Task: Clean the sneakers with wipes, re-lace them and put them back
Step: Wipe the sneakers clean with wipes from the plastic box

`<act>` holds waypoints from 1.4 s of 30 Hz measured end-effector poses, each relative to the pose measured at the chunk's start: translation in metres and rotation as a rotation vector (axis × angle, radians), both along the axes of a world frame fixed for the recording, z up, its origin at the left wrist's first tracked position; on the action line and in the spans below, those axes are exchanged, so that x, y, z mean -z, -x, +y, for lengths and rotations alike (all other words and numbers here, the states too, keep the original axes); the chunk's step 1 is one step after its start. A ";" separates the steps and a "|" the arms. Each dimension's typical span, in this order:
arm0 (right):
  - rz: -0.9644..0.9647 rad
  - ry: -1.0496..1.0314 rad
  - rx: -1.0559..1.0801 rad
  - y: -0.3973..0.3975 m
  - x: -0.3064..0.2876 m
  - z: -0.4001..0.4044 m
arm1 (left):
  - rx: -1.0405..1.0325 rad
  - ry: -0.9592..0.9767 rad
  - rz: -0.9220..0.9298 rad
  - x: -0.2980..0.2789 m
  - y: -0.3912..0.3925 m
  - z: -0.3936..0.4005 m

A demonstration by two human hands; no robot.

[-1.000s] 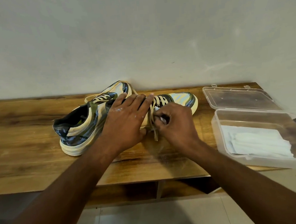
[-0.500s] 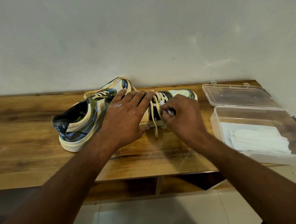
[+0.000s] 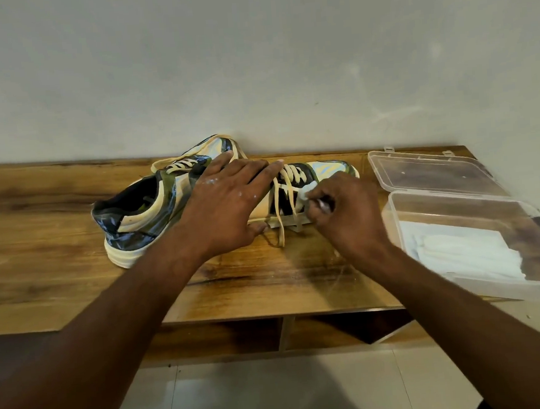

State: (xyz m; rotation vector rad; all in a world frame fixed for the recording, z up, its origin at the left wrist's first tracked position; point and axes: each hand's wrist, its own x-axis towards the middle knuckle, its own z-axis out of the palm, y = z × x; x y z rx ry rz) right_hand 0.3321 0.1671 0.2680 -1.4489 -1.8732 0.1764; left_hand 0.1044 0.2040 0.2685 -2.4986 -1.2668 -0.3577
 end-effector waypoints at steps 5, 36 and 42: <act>0.079 -0.016 0.171 -0.025 0.006 0.007 | 0.007 0.014 -0.013 0.000 -0.001 0.004; 0.096 -0.052 0.097 -0.017 0.003 -0.002 | 0.057 -0.003 -0.024 -0.003 -0.005 0.004; -0.045 -0.008 0.187 -0.034 0.001 -0.001 | 0.154 -0.007 0.018 -0.005 0.000 0.014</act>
